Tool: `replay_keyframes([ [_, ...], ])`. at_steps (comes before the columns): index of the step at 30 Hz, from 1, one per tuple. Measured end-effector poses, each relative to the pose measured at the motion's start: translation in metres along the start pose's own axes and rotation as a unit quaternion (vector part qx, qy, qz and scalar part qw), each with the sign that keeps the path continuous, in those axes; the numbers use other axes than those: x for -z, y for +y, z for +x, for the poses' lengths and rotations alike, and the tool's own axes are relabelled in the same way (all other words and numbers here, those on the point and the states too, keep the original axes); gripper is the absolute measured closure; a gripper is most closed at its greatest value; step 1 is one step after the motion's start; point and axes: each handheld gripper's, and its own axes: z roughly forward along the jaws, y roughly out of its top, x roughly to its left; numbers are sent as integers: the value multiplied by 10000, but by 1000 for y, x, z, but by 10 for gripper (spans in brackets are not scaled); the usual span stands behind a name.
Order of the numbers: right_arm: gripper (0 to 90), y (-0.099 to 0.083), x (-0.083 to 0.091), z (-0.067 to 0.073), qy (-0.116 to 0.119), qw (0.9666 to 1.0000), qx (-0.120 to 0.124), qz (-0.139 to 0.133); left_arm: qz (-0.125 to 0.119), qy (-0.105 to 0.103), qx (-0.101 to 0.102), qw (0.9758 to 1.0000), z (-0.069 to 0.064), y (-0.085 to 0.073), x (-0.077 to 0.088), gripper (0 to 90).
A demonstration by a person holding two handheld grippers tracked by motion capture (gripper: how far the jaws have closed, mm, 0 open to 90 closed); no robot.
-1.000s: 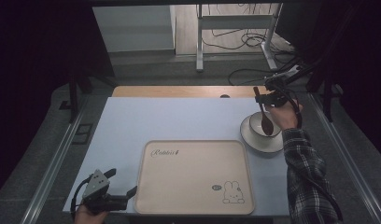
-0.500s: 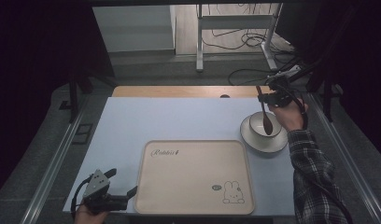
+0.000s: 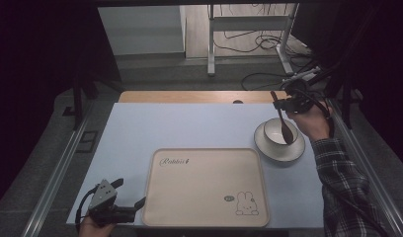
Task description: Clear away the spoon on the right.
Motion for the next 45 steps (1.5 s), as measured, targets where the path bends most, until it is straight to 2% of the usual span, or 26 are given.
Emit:
replay_keyframes([
  [9,855,1,9,16,172,9992,227,276,14,-2,-17,10000,0,0,0,4],
  [14,855,-3,9,23,240,9984,312,417,19,-6,-20,10000,0,0,0,4],
  [24,855,-10,3,45,518,9949,516,700,19,-1,-32,10000,-1,0,-1,4],
  [27,855,-14,-1,55,654,9926,609,826,16,0,-32,10000,-1,0,0,4],
  [35,855,-19,-9,73,839,9884,706,1055,16,0,-33,10000,-1,0,0,4],
  [36,855,-21,-11,77,900,9868,758,1114,16,0,-34,10000,-1,0,0,4],
  [37,855,-21,-11,77,900,9868,758,1114,15,0,-33,10000,-1,0,0,4],
  [45,855,-27,-22,98,1102,9801,886,1393,14,-1,-44,10000,-1,0,0,4],
])
